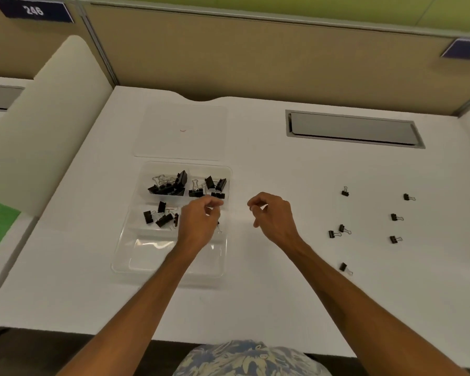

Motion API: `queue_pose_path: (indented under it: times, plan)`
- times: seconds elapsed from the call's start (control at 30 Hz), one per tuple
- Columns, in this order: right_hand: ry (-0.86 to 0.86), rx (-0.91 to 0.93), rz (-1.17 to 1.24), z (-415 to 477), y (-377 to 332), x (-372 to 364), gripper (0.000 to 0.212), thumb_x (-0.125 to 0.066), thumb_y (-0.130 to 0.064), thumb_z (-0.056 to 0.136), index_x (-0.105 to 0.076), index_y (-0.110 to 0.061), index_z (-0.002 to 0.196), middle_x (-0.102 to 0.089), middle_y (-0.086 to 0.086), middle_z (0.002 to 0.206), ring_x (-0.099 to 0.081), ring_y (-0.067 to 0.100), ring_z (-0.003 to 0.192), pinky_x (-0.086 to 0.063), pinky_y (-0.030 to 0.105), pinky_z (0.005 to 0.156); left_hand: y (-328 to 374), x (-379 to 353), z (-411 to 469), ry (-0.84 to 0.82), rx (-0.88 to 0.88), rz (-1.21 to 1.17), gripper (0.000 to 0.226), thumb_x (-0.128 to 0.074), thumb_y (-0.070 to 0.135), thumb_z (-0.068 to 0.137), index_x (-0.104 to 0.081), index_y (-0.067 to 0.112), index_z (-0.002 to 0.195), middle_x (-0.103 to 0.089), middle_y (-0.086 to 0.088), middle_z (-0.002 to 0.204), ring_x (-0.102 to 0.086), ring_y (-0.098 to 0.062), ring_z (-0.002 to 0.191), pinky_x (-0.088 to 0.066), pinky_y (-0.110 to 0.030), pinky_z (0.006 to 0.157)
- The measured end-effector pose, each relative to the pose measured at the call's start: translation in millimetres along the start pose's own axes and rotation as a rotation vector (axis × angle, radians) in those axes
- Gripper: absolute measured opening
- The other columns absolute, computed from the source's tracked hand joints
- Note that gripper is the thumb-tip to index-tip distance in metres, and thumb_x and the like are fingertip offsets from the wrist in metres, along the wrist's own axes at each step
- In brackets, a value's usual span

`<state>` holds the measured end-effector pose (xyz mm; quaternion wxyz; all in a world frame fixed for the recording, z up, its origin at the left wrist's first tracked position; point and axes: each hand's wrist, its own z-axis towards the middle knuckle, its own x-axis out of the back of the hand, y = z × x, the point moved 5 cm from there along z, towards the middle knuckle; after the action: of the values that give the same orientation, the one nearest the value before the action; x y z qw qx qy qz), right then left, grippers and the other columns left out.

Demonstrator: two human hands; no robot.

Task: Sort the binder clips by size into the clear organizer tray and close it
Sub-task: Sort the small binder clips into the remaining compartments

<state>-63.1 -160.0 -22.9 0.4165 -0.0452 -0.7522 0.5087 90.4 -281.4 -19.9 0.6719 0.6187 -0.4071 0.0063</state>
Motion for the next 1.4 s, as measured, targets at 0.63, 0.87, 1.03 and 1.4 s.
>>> queue_pose_path:
  times: [0.63,0.87,1.03,1.4]
  plan:
    - [0.107,-0.187,-0.057,-61.3,160.4,163.6,0.018,-0.06,-0.008,0.087,-0.071,-0.022,0.087,-0.071,-0.01,0.084,-0.068,0.01,0.069,-0.056,0.026,0.068,88.6,-176.7,-64.8,-0.241,-0.065,0.017,0.015,-0.063,0.014,0.09,-0.072,0.022,0.098,-0.07,0.011,0.097,-0.064,-0.003,0.087,-0.044,-0.005,0.07]
    - [0.032,-0.176,-0.093,-70.7,203.2,192.5,0.016,-0.063,-0.009,0.089,-0.071,-0.023,0.09,-0.069,-0.012,0.079,-0.066,0.004,0.066,-0.049,0.012,0.06,91.6,-222.0,-86.6,-0.246,-0.013,0.049,0.015,-0.066,0.013,0.088,-0.072,0.022,0.098,-0.07,0.008,0.098,-0.064,-0.005,0.086,-0.044,-0.007,0.07]
    - [-0.038,-0.16,-0.094,-80.0,220.2,188.9,0.008,-0.069,-0.017,0.087,-0.07,-0.023,0.093,-0.07,-0.01,0.084,-0.065,0.004,0.073,-0.054,0.022,0.069,91.2,-238.9,-95.6,-0.232,0.014,0.074,0.017,-0.066,0.011,0.088,-0.071,0.021,0.102,-0.069,0.006,0.099,-0.064,-0.006,0.085,-0.044,-0.007,0.069]
    - [-0.177,0.039,-0.425,-93.1,216.2,150.6,0.042,-0.072,-0.048,0.082,-0.063,-0.024,0.116,-0.059,-0.006,0.109,-0.051,0.013,0.105,-0.043,0.028,0.077,82.5,-242.3,-106.8,-0.192,0.083,0.117,0.019,-0.067,0.012,0.089,-0.069,0.021,0.105,-0.067,0.009,0.1,-0.062,-0.005,0.085,-0.046,-0.014,0.073]
